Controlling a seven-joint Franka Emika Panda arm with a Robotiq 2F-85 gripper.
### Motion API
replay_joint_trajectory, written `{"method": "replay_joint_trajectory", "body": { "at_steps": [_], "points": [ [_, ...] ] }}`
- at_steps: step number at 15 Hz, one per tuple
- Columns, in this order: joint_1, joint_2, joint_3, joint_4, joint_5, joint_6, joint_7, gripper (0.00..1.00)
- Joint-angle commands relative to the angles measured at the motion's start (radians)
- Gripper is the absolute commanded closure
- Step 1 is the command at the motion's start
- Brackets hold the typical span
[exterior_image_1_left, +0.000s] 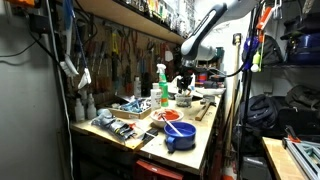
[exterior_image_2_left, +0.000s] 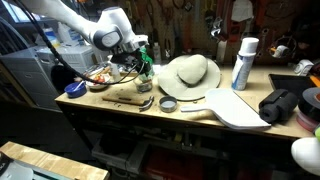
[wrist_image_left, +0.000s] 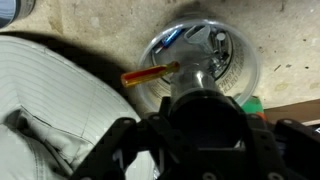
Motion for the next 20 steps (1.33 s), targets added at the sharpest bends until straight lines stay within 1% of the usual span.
{"method": "replay_joint_trajectory", "body": {
  "at_steps": [1,3,5,6,7,8,9,11,15,20],
  "points": [
    [-0.001,0.018,-0.009,0.006,-0.108,-0.012,0.075,0.71],
    [0.008,0.017,-0.022,0.007,-0.181,-0.05,0.115,0.71],
    [0.003,0.001,-0.014,0.006,-0.205,-0.106,0.121,0.71],
    [0.003,-0.004,-0.011,0.008,-0.21,-0.116,0.125,0.71],
    [0.001,-0.006,-0.005,0.012,-0.201,-0.131,0.127,0.4],
    [-0.002,-0.007,0.001,0.014,-0.187,-0.137,0.128,0.2],
    [-0.005,-0.009,0.006,0.017,-0.174,-0.142,0.127,0.15],
    [-0.011,-0.017,0.016,0.023,-0.145,-0.148,0.124,0.01],
    [-0.016,-0.06,0.021,0.015,-0.111,-0.14,0.117,0.0],
    [-0.023,-0.205,0.016,-0.056,-0.065,-0.091,0.073,0.0]
  ]
}}
